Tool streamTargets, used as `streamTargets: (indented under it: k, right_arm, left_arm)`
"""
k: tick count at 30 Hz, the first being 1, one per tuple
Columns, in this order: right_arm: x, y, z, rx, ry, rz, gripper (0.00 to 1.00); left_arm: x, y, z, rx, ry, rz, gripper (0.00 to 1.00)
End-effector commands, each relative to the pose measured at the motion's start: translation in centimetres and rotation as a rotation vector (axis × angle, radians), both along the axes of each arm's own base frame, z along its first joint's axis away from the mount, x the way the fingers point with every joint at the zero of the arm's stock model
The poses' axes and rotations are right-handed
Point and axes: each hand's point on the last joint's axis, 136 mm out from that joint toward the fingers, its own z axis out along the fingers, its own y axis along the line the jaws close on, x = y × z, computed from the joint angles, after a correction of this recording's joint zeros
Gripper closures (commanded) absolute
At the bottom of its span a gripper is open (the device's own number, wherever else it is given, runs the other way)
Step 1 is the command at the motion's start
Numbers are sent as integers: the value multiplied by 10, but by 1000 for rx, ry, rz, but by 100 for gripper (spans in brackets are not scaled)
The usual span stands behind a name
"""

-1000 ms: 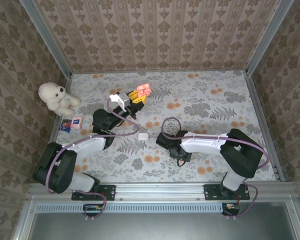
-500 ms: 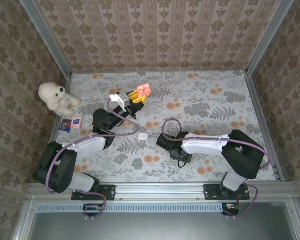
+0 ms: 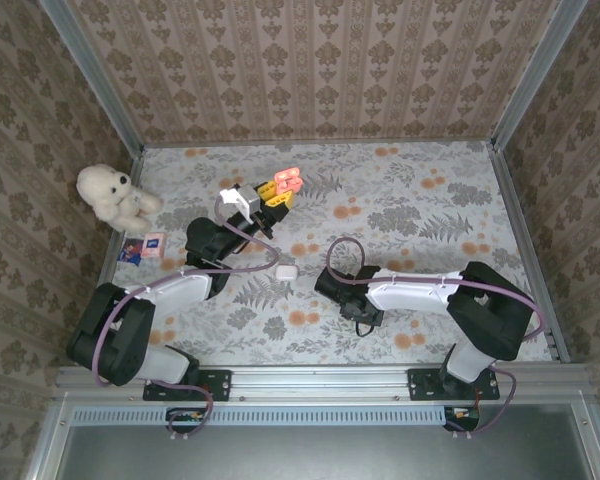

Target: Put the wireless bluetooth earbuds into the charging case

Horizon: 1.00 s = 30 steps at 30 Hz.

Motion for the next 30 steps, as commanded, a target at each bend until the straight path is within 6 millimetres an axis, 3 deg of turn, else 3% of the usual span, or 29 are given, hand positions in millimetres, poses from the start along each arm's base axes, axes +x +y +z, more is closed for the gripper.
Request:
streamTargets:
  k: [1, 20, 27, 30]
  right_arm:
    - [-10, -4, -5, 6, 23, -16, 63]
    - [-5, -8, 12, 49, -51, -31, 69]
    - [6, -9, 29, 75, -135, -14, 69]
    - [17, -10, 48, 103, -204, -4, 68]
  left_arm:
    - [0, 0, 13, -21, -47, 6, 100]
    - [-1, -5, 15, -25, -50, -4, 100]
    - [0, -6, 16, -25, -49, -13, 100]
    - [0, -7, 15, -23, -46, -18, 100]
